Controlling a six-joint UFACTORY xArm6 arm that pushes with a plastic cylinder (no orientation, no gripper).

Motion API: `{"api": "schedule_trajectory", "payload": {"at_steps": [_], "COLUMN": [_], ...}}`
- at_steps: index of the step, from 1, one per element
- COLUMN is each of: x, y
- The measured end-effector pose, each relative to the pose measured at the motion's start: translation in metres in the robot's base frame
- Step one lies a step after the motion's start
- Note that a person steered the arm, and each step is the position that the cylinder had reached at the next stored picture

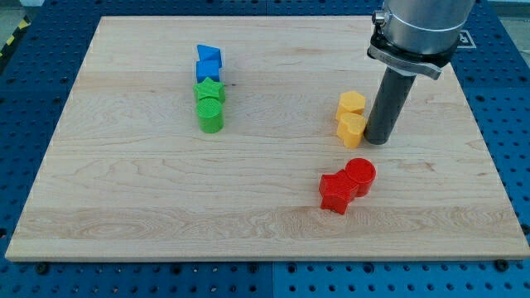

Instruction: Place the arm left to the red star

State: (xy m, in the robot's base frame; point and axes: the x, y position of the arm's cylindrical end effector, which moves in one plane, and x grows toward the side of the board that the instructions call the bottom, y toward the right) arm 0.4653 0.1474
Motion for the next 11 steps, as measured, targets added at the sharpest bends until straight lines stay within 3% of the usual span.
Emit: {"api": "schedule_trajectory", "payload": {"at_steps": [2, 3, 4, 5, 7, 8, 10, 11], "x": [0.046, 0.091, 0.140, 0.154, 0.144, 0.105, 0.098, 0.098], "y": [0.032, 0.033, 0.013, -0.018, -0.160, -0.178, -0.171, -0.141]}}
